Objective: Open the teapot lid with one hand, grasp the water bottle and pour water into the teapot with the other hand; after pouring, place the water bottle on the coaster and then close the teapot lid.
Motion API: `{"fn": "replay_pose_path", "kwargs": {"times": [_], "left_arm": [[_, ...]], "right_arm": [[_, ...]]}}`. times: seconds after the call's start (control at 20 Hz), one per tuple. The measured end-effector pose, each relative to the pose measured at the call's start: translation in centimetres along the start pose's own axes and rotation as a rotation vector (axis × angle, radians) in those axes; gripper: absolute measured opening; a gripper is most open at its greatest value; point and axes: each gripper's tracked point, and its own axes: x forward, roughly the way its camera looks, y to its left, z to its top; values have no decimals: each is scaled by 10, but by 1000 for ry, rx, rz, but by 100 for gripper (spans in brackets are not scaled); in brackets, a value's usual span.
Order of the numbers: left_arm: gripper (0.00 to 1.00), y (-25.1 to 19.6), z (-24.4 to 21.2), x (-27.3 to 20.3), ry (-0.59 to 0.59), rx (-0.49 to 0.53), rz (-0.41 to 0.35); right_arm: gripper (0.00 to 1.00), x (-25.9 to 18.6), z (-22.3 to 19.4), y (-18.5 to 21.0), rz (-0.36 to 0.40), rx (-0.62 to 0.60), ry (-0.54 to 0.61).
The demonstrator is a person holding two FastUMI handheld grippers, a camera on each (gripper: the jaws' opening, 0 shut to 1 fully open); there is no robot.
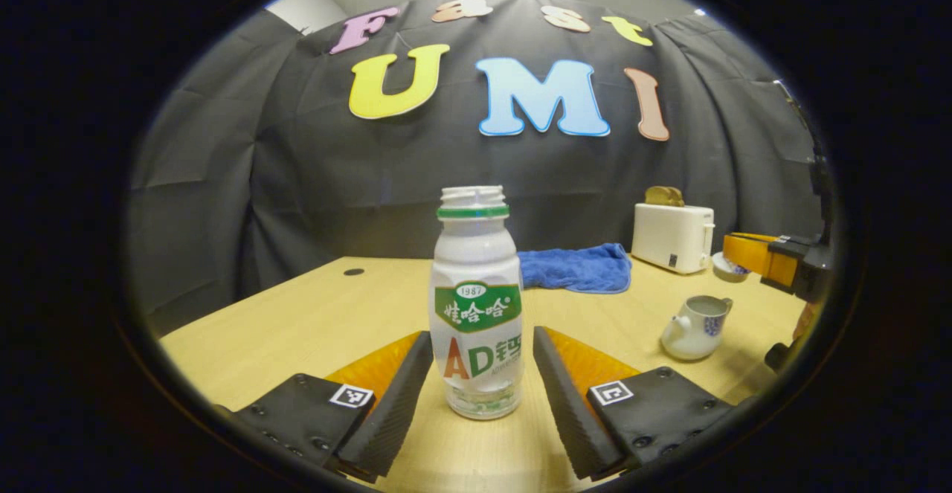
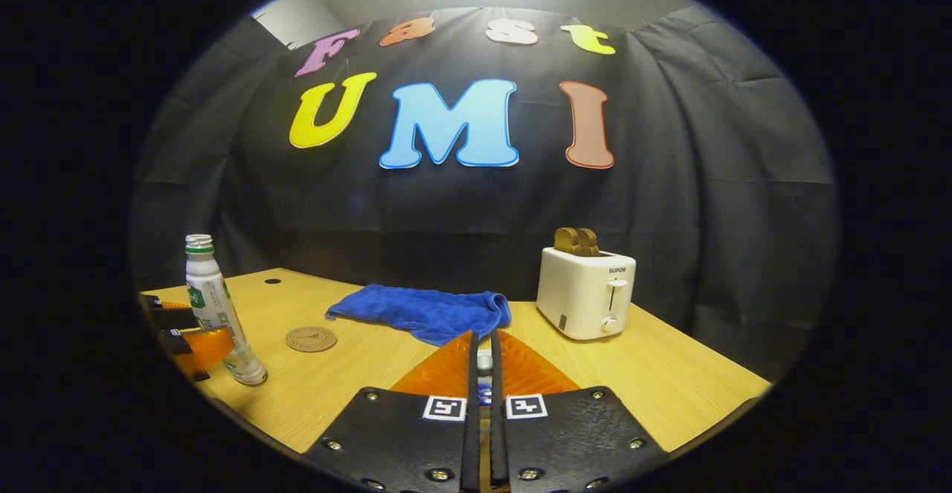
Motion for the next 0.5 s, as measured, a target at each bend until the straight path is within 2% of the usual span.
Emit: {"fn": "replay_pose_path", "kwargs": {"times": [0.05, 0.15, 0.2, 0.3, 0.4, 0.5], "left_arm": [[96, 0, -1, 3, 6, 7, 2], [96, 0, -1, 7, 9, 24, 10], [90, -1, -1, 9, 7, 34, 12], [92, 1, -1, 13, 14, 62, 22], [85, -1, -2, 15, 19, 82, 26], [93, -3, -1, 16, 18, 88, 24]], "right_arm": [[5, -1, -2, -5, -7, 3, 1], [5, -2, -5, -14, -21, 11, 5], [5, -4, -6, -18, -27, 16, 8], [5, -7, -10, -30, -46, 24, 10], [5, -10, -10, -41, -64, 45, 8], [5, -11, -14, -49, -75, 66, 13]]}}
